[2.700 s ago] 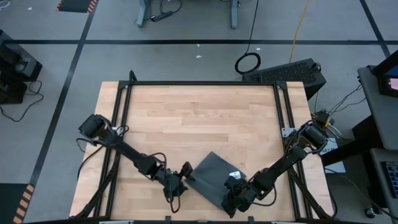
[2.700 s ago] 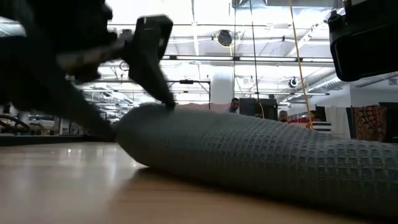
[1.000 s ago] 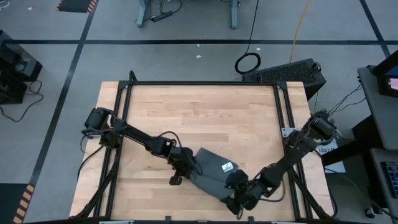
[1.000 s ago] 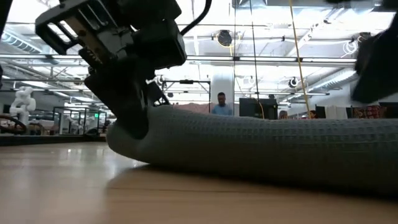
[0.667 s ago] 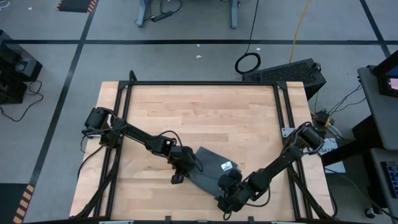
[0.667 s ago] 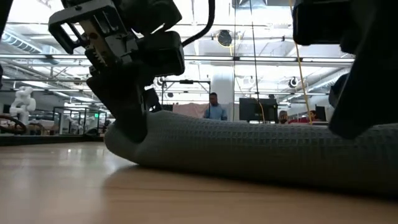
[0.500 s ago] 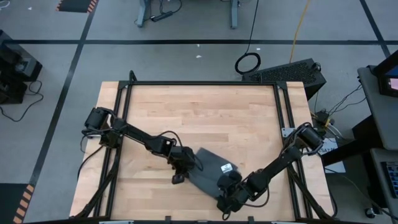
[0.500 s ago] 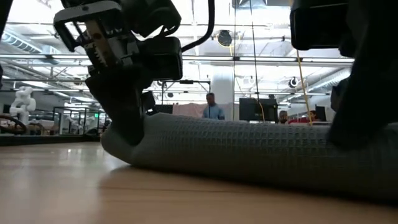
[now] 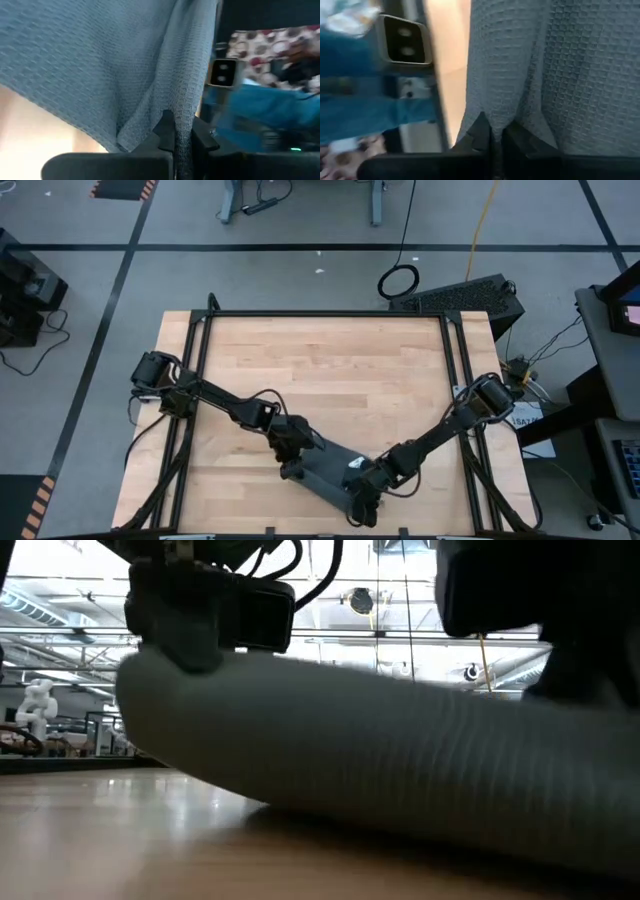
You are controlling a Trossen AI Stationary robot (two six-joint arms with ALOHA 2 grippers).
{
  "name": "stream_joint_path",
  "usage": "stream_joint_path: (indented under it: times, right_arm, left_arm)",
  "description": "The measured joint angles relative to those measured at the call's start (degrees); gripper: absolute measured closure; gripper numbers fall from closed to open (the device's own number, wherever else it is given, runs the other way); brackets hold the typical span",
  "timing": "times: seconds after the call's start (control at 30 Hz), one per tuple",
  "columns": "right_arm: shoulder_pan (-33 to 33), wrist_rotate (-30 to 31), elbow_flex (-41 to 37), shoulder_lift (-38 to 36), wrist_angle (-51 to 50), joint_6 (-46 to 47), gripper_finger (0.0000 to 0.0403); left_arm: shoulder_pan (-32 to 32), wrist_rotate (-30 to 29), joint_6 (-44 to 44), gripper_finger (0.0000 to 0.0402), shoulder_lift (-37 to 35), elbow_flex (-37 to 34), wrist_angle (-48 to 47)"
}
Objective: Roll towel
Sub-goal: Roll the gray towel on the center of table
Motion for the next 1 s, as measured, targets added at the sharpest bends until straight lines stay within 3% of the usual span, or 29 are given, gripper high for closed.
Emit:
stream_joint_path:
  times: [0.2,0.47,0.77,1.0]
  right_arm:
    - [-1.5,-7.0,0.0,0.0,5.3,-2.5,0.0389]
    - [-1.4,-7.3,-0.2,0.0,5.6,-10.3,0.0397]
    - [-1.3,-6.3,-4.1,0.0,6.2,-12.1,0.0399]
    - [-2.1,-6.6,-5.1,0.0,6.0,-14.0,0.0400]
  left_arm:
    - [0.0,2.0,-6.0,0.0384,0.0,0.0,0.5]
    - [0.3,-0.6,-8.5,0.0374,4.9,0.0,1.8]
    - [0.1,-10.4,-7.9,0.0303,7.1,0.0,2.4]
    - [0.1,-10.2,-2.3,0.0243,4.8,-0.1,0.9]
